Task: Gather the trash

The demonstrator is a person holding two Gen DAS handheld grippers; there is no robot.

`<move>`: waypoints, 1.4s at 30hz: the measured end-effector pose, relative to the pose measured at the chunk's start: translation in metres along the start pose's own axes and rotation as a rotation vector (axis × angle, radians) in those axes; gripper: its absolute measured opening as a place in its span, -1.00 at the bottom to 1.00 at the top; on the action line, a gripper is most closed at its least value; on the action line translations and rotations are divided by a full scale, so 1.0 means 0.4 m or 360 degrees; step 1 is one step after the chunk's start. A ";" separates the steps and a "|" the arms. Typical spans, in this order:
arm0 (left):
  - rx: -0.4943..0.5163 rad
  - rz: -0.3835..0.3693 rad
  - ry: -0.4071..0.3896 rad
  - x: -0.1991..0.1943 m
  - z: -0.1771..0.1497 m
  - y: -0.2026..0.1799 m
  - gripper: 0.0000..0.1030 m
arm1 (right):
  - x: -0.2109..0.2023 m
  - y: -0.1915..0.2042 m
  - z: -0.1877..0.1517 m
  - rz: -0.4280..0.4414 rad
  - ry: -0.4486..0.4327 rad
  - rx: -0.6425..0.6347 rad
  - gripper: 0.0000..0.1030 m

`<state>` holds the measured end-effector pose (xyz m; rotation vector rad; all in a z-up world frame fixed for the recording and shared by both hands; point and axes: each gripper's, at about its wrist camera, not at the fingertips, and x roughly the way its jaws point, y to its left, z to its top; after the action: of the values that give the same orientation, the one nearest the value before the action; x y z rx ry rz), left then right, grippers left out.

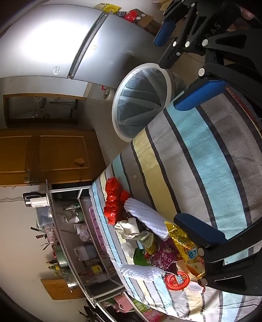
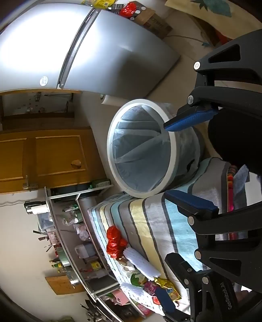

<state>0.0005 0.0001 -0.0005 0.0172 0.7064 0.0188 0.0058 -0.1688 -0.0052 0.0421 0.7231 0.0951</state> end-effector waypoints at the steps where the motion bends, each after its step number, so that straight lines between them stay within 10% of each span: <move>1: -0.0002 0.0007 -0.0004 -0.002 -0.002 -0.001 1.00 | 0.000 -0.002 0.000 -0.0001 -0.0002 0.0001 0.19; 42: -0.0007 0.0030 -0.0012 -0.023 0.002 0.013 1.00 | -0.015 0.005 0.006 -0.0008 -0.0042 -0.0006 0.19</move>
<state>-0.0061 0.0050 0.0061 0.0195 0.6988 0.0385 0.0029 -0.1675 0.0008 0.0381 0.6964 0.0907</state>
